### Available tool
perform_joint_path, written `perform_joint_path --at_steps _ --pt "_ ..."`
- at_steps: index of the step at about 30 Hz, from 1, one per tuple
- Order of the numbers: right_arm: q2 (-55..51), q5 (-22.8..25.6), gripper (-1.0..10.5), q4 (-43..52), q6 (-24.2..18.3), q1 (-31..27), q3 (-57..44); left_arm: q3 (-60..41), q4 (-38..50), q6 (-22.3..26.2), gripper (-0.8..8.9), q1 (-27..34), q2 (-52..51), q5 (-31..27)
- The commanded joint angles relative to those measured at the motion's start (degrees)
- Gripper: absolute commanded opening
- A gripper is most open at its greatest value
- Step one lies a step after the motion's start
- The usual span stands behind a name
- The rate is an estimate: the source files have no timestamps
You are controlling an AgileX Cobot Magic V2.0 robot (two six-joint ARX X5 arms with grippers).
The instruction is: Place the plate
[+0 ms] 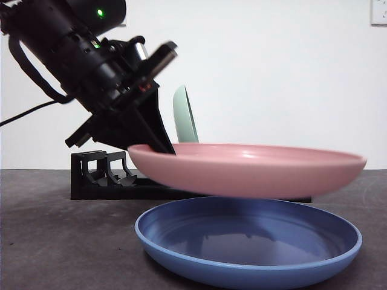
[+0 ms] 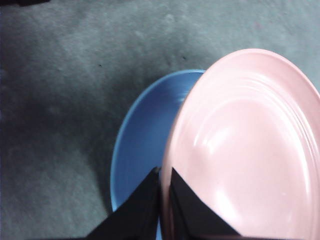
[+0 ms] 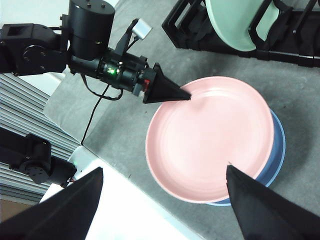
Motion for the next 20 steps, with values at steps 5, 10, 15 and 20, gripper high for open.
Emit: perform_joint_path --at_steps 5,10,15,20 --pt "-0.1 -0.1 3.9 -0.7 -0.3 0.2 0.8 0.7 1.5 -0.5 0.10 -0.7 4.0 -1.1" --pt "-0.1 -0.2 3.9 -0.8 -0.3 0.2 0.8 0.7 2.9 -0.5 0.11 -0.7 5.0 -1.3" --pt "-0.1 -0.2 3.9 -0.8 -0.3 0.2 0.8 0.7 4.0 -0.1 0.37 -1.1 5.0 -1.5" --pt "-0.1 -0.2 3.9 -0.8 -0.3 0.2 0.8 0.7 3.8 -0.1 0.39 -1.9 5.0 -1.5"
